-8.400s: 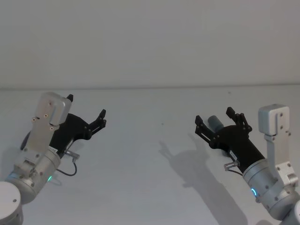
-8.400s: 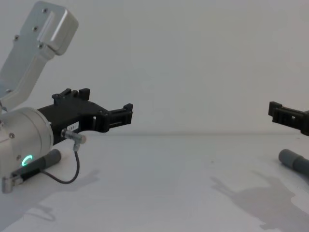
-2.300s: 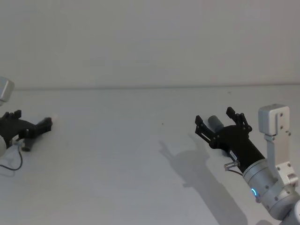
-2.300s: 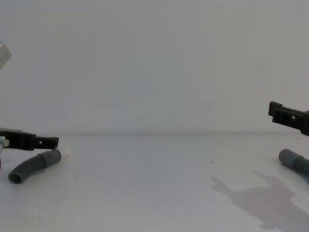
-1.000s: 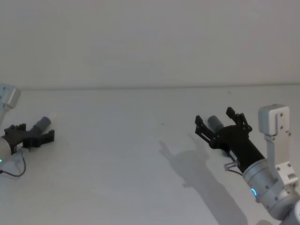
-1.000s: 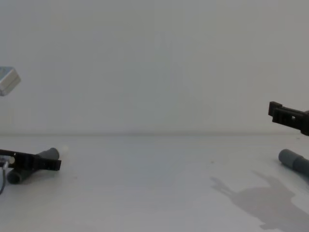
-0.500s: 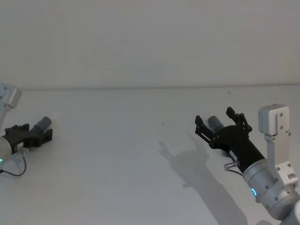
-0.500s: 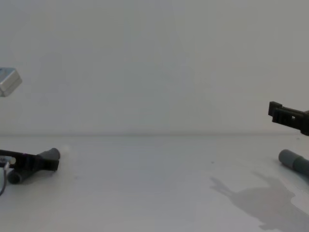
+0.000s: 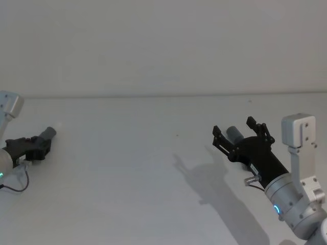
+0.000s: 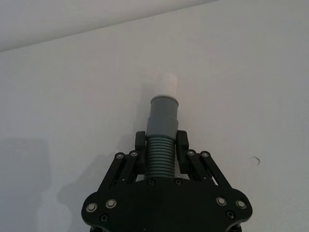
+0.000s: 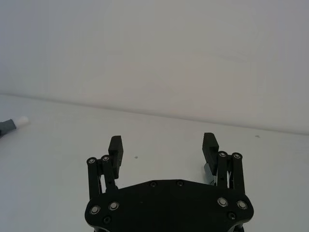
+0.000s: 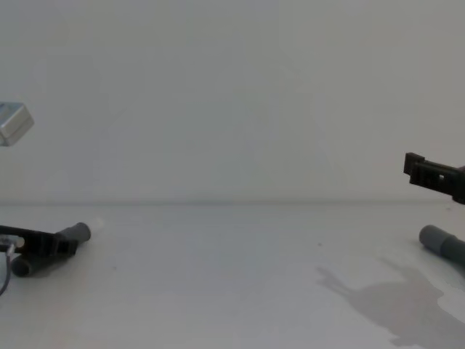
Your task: Use both hands to pick up one end of the pipe from the table, align the ends, and insert them.
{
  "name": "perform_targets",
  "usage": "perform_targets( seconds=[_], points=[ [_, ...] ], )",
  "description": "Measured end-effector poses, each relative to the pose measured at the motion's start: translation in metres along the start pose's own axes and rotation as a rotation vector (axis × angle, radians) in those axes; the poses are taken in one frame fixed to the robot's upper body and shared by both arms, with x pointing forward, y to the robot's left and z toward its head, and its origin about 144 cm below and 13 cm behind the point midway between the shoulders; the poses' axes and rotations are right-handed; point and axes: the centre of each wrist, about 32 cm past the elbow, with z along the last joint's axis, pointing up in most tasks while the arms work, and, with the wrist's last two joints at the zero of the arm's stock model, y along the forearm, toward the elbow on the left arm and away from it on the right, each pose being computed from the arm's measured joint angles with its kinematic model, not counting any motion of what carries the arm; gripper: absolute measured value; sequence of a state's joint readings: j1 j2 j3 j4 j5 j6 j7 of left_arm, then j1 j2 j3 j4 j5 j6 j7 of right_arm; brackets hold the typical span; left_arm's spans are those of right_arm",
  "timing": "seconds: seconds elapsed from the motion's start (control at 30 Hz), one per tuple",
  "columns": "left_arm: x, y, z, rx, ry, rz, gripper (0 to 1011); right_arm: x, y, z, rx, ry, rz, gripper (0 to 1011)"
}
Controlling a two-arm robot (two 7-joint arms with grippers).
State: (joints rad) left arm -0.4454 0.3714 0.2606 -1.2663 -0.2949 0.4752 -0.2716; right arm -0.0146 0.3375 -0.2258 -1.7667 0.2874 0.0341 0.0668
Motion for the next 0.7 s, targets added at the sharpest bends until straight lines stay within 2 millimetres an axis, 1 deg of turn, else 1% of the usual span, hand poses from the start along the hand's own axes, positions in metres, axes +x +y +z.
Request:
perform_targets(
  seconds=[0.13,0.7],
  points=[
    [0.0000,-0.0001,0.0000,0.000,0.000,0.000,331,0.0000,0.0000,0.0000,0.000,0.000,0.000,1001],
    [0.0000,-0.0004,-0.0001,0.001,0.000,0.000,331,0.0000,0.0000,0.0000,0.000,0.000,0.000,1001]
  ],
)
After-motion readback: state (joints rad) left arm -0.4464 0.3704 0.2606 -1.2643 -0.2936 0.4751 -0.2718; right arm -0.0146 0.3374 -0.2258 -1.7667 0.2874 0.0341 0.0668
